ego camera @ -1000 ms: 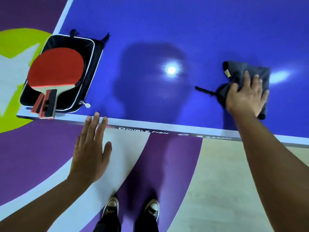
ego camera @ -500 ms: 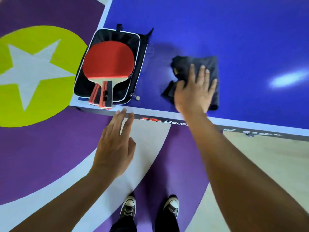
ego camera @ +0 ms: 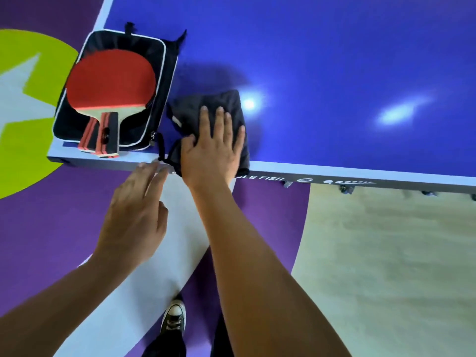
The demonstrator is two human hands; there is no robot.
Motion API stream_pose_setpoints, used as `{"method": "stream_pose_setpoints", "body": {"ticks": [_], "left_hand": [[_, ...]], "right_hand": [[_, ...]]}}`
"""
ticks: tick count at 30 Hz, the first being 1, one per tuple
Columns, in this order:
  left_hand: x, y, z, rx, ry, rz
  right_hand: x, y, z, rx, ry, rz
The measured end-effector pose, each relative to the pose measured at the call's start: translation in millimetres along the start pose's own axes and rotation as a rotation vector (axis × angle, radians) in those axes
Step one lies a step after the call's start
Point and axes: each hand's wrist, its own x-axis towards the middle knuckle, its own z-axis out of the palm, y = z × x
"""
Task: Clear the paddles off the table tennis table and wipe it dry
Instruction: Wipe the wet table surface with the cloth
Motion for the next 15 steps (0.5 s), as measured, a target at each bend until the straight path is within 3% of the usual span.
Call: {"method": "stream_pose_setpoints", "body": {"ticks": [5,8,15], "left_hand": [[26.2,58.2,23.5,0.004,-0.023,0.119],[47.5,88.5,36.6,0.015,-0.003,0.155],[82.0,121.6,52.2,0.073,-0.047,0.104]], "right_hand": [[7.8,111.3,-42.7,-0.08,0.156,0.136],[19.6,176.6,-72.6,-0.122,0.142,0.232],[46.7,298.6,-129.6,-0.157,0.216,0.415]]}}
